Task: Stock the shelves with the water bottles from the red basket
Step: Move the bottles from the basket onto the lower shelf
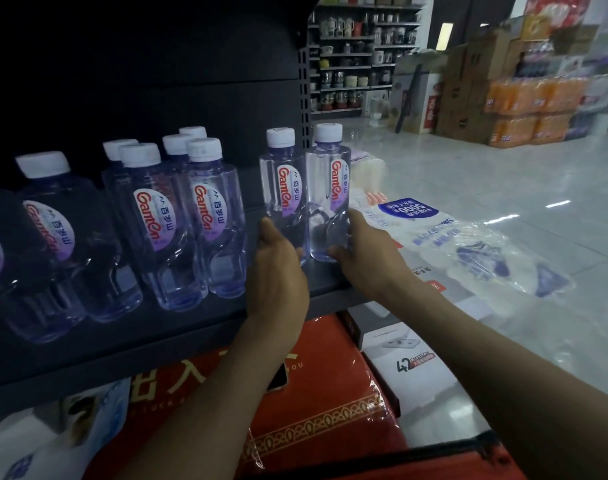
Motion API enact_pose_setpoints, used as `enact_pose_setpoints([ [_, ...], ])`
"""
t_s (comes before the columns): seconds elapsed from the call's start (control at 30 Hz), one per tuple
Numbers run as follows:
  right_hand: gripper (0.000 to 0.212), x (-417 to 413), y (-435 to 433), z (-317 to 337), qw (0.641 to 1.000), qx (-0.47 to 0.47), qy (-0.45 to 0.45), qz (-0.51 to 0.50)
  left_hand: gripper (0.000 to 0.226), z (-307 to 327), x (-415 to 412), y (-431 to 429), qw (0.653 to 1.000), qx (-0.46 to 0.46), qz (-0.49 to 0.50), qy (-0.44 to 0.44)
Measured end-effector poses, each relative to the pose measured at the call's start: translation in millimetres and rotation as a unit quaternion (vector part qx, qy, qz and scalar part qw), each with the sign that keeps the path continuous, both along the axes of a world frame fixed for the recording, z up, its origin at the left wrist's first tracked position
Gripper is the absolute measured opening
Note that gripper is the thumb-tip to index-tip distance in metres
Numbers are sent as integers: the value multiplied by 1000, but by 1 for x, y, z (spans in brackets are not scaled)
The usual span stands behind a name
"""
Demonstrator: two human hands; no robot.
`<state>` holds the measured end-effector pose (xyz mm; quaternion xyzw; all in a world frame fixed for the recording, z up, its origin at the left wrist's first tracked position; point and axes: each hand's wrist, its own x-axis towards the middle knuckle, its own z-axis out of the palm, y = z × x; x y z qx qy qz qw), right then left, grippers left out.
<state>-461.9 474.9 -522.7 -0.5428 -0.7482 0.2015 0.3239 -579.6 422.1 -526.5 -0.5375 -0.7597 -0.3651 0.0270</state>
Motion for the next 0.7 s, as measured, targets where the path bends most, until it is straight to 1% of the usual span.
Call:
enact_pose_setpoints([
  [0.1,48,-4,2,-3,1000,9,-6,-8,60,0,-2,6,1000,-27,10,8],
  [0.17,43,-4,-3,-3,1000,-1,-23,0,68,0,-3,3,999,-53,2,7],
  [0.27,32,2,-20,-1,999,9,-32,14,76,4,-2,-14,996,-85,-38,1],
  [0.33,32,10,-39,1,999,22,-42,15,75,8,2,-34,993,-87,-79,10],
  [0.43,45,27,-80,1,994,49,-99,22,73,3,11,-77,984,-87,-140,62],
  [0.53,55,46,-131,-5,983,56,-172,41,73,-14,17,-125,965,-100,-167,175],
  [0.6,56,61,-168,-18,976,28,-208,48,71,-32,20,-162,942,-126,-201,237],
  [0.7,51,80,-225,-46,963,-50,-254,69,68,-72,20,-220,909,-216,-252,251],
])
